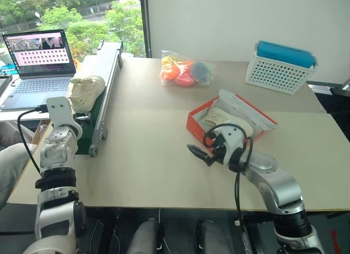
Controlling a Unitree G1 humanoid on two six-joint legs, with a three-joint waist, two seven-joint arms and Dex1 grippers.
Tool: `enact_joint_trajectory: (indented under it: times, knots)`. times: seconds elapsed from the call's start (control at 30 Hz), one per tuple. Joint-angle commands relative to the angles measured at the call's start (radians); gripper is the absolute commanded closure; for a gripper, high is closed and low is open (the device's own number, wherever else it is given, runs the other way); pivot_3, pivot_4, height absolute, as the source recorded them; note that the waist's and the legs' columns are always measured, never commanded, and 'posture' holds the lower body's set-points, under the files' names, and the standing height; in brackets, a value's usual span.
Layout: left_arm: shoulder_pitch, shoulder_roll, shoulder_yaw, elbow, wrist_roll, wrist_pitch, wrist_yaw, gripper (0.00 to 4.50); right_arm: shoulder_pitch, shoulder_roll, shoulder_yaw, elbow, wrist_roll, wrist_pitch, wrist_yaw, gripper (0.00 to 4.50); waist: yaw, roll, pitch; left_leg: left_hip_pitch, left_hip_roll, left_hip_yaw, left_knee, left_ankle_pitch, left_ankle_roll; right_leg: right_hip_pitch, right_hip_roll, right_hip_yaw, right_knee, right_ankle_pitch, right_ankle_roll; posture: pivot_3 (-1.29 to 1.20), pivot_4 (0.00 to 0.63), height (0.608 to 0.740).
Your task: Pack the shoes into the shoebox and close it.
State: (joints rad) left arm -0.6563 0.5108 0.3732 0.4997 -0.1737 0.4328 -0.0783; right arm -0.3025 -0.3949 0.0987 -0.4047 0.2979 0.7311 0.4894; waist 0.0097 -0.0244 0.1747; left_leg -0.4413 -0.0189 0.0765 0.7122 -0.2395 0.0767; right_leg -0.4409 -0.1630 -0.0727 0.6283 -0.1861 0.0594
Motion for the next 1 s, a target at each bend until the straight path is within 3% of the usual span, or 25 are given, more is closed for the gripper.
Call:
enact_joint_trajectory:
  times: [0.03,0.23,0.43,0.47,0.83,1.0]
  knots:
    - [-0.030,0.006,0.027,0.005,-0.027,-0.011,0.004,0.02,-0.023,0.003,-0.036,-0.047,0.021,-0.001,-0.010,0.00,0.000,0.000,0.000,0.000,0.000,0.000,0.000,0.000,0.000,0.000,0.000,0.000,0.000,0.000,0.000,0.00,0.150,0.699]
    - [-0.037,-0.036,0.043,-0.021,-0.087,0.041,0.003,0.02,-0.030,0.001,-0.053,-0.051,0.029,0.005,-0.018,0.00,0.003,0.000,0.000,0.000,0.000,0.000,0.000,0.000,0.000,0.000,0.000,0.000,0.000,0.000,0.000,0.00,0.150,0.699]
    - [-0.048,-0.088,0.069,-0.093,-0.145,0.081,0.024,1.60,-0.042,0.003,-0.064,-0.051,0.036,0.011,-0.022,0.00,0.011,-0.001,-0.001,0.001,-0.001,-0.001,0.001,0.000,-0.001,0.001,-0.001,-0.001,0.001,0.000,0.000,0.00,0.150,0.699]
    - [-0.051,-0.097,0.077,-0.110,-0.157,0.082,0.025,1.70,-0.044,0.003,-0.067,-0.050,0.038,0.012,-0.025,0.00,0.013,-0.001,-0.001,0.001,-0.001,-0.001,0.001,0.000,-0.001,0.001,-0.001,-0.001,0.001,0.000,0.000,0.00,0.150,0.699]
    - [-0.053,-0.229,0.090,-0.355,-0.403,0.152,-0.052,1.70,-0.085,0.030,-0.102,0.001,0.057,0.037,-0.080,0.00,0.000,-0.004,-0.001,0.000,0.000,-0.002,0.001,0.001,0.001,0.001,0.000,-0.001,0.000,0.000,0.000,0.00,0.150,0.699]
    - [0.009,-0.312,-0.040,-0.491,-0.489,0.289,-0.124,1.70,-0.237,0.217,-0.310,0.136,0.224,0.219,-0.240,0.00,-0.001,-0.004,-0.001,0.000,0.000,-0.001,0.001,0.001,0.001,0.001,0.000,-0.001,0.001,0.000,0.000,0.00,0.150,0.699]
